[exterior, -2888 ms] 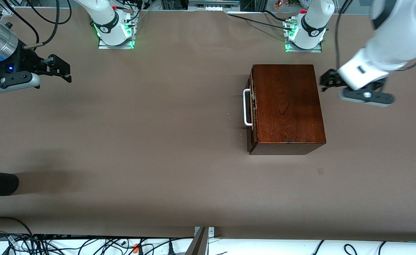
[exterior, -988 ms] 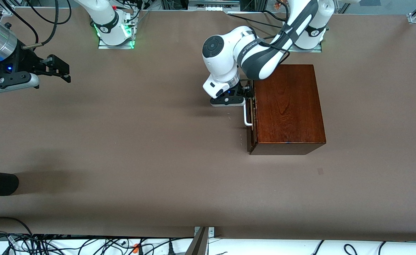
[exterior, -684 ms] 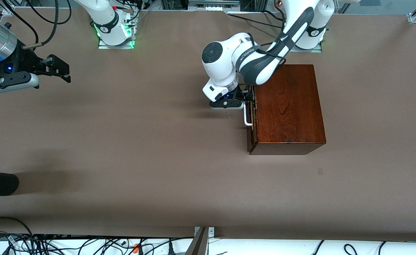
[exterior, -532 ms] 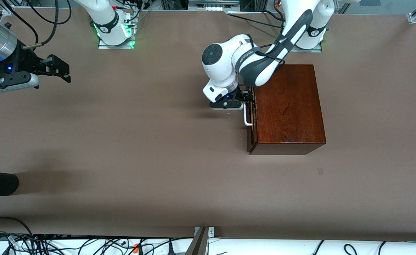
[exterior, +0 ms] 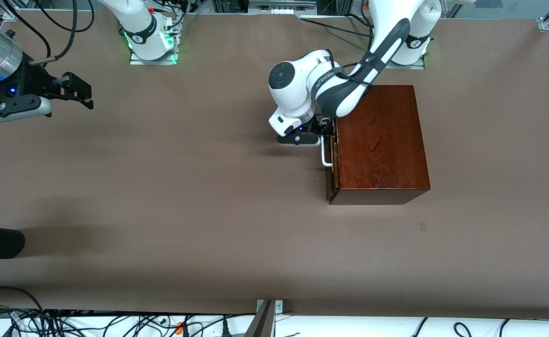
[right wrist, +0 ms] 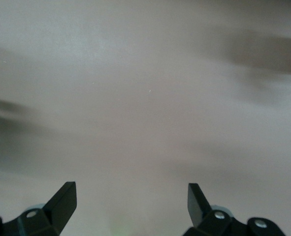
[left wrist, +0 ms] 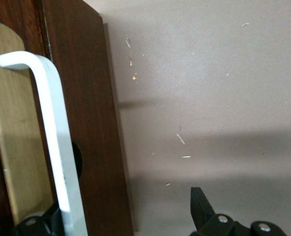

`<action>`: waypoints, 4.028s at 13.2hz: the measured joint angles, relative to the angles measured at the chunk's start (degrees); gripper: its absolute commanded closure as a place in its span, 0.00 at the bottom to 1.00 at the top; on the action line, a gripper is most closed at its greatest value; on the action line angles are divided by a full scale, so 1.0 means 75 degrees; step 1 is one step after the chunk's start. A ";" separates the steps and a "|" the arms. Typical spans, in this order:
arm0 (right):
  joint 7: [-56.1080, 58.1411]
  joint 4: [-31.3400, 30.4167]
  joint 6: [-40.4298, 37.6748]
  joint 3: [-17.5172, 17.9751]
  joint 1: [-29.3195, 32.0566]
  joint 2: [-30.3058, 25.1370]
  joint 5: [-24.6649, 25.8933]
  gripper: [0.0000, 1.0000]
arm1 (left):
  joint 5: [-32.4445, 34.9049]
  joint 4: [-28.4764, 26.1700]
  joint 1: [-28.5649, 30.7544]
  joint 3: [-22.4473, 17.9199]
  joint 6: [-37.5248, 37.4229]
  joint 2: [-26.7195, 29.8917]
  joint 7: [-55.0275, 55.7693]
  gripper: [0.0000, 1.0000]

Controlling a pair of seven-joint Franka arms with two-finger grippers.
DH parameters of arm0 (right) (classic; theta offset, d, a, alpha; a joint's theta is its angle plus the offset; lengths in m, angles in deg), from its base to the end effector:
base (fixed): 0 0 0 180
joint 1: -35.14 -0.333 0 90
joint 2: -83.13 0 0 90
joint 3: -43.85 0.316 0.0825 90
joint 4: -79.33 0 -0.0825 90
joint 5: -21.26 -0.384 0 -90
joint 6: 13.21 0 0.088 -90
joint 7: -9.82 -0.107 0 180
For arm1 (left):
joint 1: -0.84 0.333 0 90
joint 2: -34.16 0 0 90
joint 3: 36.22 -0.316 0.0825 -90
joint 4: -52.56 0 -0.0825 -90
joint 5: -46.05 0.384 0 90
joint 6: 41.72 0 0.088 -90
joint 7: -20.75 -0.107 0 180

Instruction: Open drawer, take yellow block, close drawer

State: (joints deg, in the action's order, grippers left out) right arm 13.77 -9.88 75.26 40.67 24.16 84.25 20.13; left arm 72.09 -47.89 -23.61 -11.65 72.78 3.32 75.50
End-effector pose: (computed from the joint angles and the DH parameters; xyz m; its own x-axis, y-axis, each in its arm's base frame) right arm 0.5521 0.0781 0.6178 0.9785 0.2041 -0.0311 0.2035 -0.9789 -0.0208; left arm 0.4525 -0.4474 0.2690 0.9940 -0.1073 -0.0208 -0.1089 -0.9551 -0.2755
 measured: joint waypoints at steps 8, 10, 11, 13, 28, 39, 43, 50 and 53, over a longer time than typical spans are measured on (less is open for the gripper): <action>0.0000 0.0000 0.0000 0.0000 0.0000 0.0000 0.0000 0.00 | -0.0002 -0.0186 -0.0049 0.0018 0.0711 0.0150 0.0258 0.00; 0.0000 0.0000 0.0000 0.0000 0.0000 0.0000 0.0000 0.00 | -0.0047 -0.0170 -0.0098 0.0027 0.0886 0.0154 0.0315 0.00; 0.0000 0.0000 0.0000 0.0000 0.0000 0.0000 0.0000 0.00 | -0.0102 -0.0154 -0.0116 0.0027 0.0926 0.0152 0.0321 0.00; 0.0000 0.0000 0.0000 -0.0001 0.0000 0.0000 0.0000 0.00 | -0.0177 -0.0127 -0.0127 0.0012 0.0944 0.0147 0.0321 0.00; -0.0002 0.0000 -0.0005 -0.0011 0.0002 0.0000 0.0008 0.00 | -0.0930 0.0104 -0.0246 0.0066 0.2411 0.0031 0.0387 0.00; -0.0005 0.0000 -0.0007 -0.0010 0.0002 0.0001 0.0008 0.00 | -0.0931 0.0602 -0.0043 0.0365 0.1858 0.0316 0.0265 0.00; -0.0004 0.0000 -0.0009 -0.0010 0.0002 0.0023 0.0007 0.00 | -0.0931 0.0683 0.0269 0.0426 0.0921 0.0859 0.0194 0.00; 0.0000 -0.0002 -0.0018 0.0034 -0.0056 0.0138 0.0005 0.00 | -0.1388 0.0726 0.1196 -0.0291 -0.1853 0.2575 -0.2854 0.00; 0.0020 -0.0011 -0.0037 0.0083 -0.0593 0.0379 0.0004 0.00 | -0.2356 0.0708 0.1514 -0.1265 -0.2189 0.3060 -0.4348 0.00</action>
State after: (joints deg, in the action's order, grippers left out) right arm 13.92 -9.97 74.98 41.29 19.71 87.09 20.16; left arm 54.42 -42.58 -12.26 -21.13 56.36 26.27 42.89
